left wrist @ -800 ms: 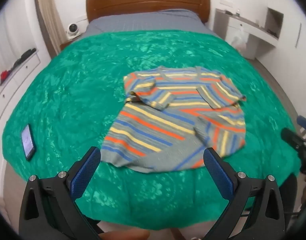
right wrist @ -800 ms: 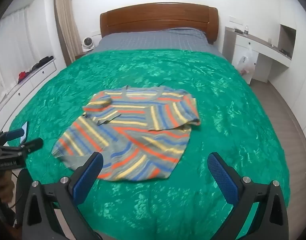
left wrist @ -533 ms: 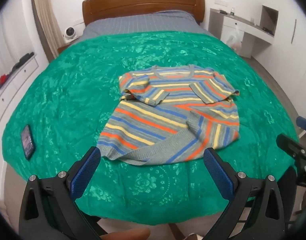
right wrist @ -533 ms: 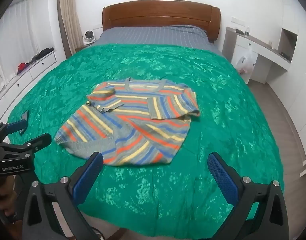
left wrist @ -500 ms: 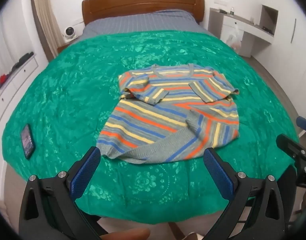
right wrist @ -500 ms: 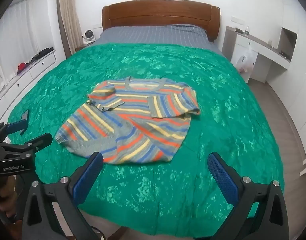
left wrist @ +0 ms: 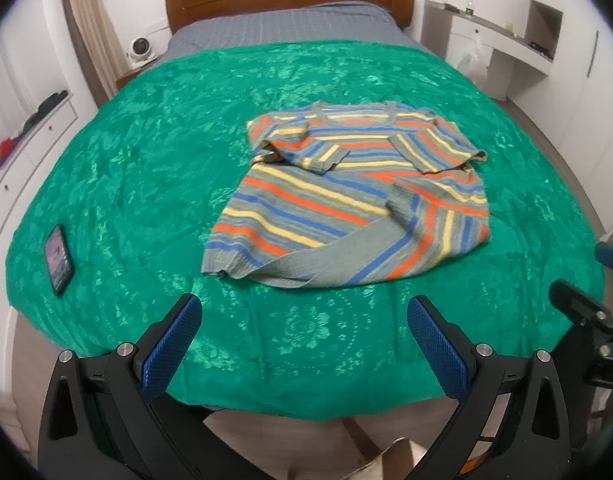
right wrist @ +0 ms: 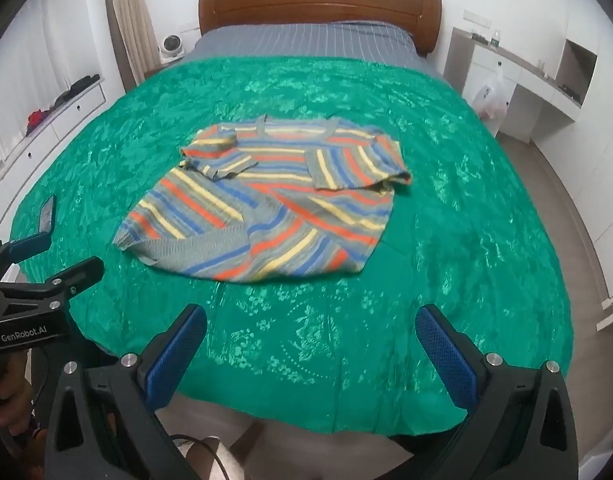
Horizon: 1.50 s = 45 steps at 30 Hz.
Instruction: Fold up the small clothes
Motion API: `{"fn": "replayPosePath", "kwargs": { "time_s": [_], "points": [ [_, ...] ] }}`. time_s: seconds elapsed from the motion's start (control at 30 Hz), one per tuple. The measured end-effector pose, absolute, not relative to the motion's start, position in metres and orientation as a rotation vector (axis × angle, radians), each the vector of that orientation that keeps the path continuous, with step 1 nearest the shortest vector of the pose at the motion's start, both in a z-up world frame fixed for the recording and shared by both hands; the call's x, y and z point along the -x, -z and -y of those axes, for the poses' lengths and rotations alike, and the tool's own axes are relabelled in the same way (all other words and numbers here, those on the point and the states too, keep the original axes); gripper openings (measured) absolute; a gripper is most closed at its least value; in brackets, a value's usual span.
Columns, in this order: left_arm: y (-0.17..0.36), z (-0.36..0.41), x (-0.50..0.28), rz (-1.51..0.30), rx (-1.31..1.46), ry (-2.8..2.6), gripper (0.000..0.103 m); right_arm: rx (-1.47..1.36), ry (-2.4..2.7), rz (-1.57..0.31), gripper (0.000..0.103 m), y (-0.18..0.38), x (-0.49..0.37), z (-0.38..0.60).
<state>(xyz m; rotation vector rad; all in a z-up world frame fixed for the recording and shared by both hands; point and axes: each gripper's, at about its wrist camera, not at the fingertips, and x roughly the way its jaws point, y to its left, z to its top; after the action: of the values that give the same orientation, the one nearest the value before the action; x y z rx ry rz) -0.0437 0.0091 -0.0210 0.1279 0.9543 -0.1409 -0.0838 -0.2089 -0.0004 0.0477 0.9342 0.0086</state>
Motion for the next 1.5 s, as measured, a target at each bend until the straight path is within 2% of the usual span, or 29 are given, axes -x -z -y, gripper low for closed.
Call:
{"fn": "replayPosePath", "kwargs": {
  "time_s": [0.33,0.47,0.73,1.5],
  "points": [
    [0.015,-0.023,0.039,-0.939,-0.098,0.176,0.103,-0.209,-0.136,-0.808,0.103,-0.027,0.087,0.218],
    [0.011,-0.024,0.037,-0.916,-0.131,0.163,0.103,-0.123,-0.116,-0.754,0.103,-0.034,0.087,0.213],
    [0.007,-0.022,0.040,-0.911,-0.094,0.191,0.103,-0.158,-0.123,-0.857,0.103,-0.022,0.080,0.220],
    [0.005,-0.025,0.045,-0.934,-0.024,0.168,0.103,-0.091,-0.076,-0.873,0.103,-0.031,0.083,0.211]
  ]
}}
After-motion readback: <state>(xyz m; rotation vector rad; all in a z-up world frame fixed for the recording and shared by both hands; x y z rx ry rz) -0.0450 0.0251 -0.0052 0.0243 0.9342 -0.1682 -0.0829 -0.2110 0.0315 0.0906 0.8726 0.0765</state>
